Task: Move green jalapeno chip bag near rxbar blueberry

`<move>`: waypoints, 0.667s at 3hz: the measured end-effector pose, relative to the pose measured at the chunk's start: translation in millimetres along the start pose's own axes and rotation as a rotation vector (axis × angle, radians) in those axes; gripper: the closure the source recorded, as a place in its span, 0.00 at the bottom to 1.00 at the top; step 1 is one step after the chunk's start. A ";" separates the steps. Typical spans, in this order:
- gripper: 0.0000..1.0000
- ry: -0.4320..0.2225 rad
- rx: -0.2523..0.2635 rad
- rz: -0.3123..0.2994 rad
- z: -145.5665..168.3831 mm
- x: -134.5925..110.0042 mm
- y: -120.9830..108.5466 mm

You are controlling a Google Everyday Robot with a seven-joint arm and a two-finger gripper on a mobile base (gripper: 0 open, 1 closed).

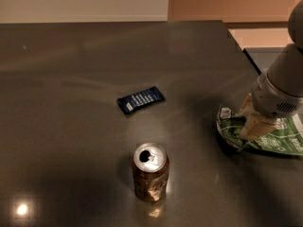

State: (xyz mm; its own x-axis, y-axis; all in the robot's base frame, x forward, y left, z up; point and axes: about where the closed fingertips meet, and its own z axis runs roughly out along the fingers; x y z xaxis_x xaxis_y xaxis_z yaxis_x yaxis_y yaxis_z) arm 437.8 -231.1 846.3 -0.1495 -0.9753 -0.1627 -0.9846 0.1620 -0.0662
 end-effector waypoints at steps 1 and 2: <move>1.00 0.001 0.021 -0.027 -14.1 -19.6 -11.0; 1.00 -0.017 0.036 -0.067 -23.0 -49.3 -30.4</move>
Offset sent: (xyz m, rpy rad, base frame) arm 0.0499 0.0551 0.0462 0.0002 -0.0600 0.0901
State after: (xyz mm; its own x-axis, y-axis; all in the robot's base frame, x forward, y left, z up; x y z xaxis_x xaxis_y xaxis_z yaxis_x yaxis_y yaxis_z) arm 473.0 -191.4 878.9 -0.0818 -0.9815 -0.1731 -0.9883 0.1023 -0.1127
